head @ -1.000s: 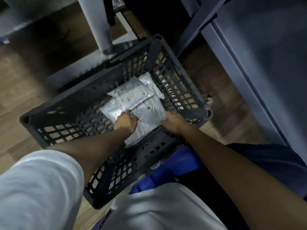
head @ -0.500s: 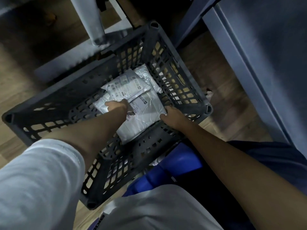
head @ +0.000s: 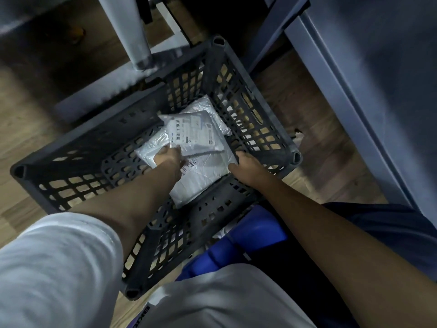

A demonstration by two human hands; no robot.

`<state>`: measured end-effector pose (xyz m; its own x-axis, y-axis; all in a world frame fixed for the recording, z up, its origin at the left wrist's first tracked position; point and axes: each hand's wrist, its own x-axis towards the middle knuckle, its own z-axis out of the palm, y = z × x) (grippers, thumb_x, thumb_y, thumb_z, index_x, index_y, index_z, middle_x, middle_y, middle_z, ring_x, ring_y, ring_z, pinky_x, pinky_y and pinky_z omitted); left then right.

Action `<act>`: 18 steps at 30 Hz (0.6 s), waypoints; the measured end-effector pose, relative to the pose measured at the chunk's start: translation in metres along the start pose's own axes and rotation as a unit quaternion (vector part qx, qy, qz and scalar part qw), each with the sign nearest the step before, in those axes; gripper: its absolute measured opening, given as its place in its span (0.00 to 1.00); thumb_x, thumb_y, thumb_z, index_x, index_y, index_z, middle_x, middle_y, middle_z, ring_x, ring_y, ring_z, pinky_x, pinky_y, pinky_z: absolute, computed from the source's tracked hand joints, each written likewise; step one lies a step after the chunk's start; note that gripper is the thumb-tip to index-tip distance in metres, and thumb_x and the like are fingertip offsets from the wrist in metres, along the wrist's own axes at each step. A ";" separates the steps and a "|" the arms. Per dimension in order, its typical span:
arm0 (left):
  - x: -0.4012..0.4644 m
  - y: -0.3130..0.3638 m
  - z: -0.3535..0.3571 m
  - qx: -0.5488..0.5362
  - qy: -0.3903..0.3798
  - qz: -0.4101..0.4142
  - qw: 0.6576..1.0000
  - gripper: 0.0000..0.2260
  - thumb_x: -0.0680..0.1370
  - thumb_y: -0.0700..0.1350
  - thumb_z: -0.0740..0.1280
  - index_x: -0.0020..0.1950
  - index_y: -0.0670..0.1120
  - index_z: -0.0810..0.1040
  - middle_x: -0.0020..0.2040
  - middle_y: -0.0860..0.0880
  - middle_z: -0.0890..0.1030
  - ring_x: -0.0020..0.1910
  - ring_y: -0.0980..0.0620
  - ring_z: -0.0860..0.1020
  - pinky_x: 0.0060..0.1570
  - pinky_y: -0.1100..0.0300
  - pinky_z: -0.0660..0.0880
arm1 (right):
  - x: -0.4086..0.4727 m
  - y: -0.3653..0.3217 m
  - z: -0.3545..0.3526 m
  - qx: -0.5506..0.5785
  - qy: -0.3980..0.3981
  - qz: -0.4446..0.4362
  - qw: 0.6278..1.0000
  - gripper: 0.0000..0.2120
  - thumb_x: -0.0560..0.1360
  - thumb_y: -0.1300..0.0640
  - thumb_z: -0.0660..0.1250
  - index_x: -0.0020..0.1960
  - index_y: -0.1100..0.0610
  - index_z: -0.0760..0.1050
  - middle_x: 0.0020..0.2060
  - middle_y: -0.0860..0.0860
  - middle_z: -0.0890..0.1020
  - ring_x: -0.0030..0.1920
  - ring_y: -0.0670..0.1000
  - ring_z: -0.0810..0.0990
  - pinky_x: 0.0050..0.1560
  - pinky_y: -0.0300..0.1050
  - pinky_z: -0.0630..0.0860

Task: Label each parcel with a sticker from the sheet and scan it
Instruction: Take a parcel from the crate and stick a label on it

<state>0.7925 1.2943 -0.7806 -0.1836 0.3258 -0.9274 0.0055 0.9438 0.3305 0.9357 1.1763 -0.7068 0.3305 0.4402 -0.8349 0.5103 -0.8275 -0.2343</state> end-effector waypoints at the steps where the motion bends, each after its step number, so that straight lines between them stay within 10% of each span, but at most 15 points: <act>1: -0.006 0.001 -0.001 0.007 -0.010 -0.007 1.000 0.16 0.78 0.40 0.65 0.66 0.44 0.72 0.54 0.43 0.80 0.30 0.48 0.78 0.43 0.55 0.82 | -0.001 -0.001 0.000 -0.001 0.001 -0.001 1.000 0.27 0.80 0.51 0.56 0.75 0.62 0.57 0.73 0.59 0.63 0.71 0.59 0.64 0.65 0.52 0.65; 12: -0.025 0.010 -0.018 0.316 -0.044 0.233 0.918 0.16 0.83 0.38 0.53 0.67 0.31 0.66 0.63 0.30 0.73 0.63 0.33 0.71 0.61 0.50 0.68 | -0.012 -0.011 -0.014 0.022 0.085 0.011 0.996 0.33 0.80 0.50 0.56 0.79 0.58 0.46 0.77 0.57 0.53 0.76 0.57 0.53 0.73 0.53 0.55; 18: -0.045 0.029 -0.016 0.301 -0.074 0.301 0.902 0.09 0.82 0.38 0.55 0.53 0.37 0.74 0.38 0.35 0.75 0.37 0.47 0.75 0.39 0.55 0.74 | -0.025 -0.015 -0.029 0.015 0.103 -0.008 0.995 0.32 0.80 0.50 0.56 0.79 0.59 0.47 0.77 0.56 0.54 0.76 0.56 0.53 0.73 0.52 0.56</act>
<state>0.7855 1.3061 -0.7264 0.1634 0.7513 -0.6395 0.6021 0.4376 0.6679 0.9426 1.1878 -0.6677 0.4789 0.5130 -0.7124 0.4938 -0.8283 -0.2645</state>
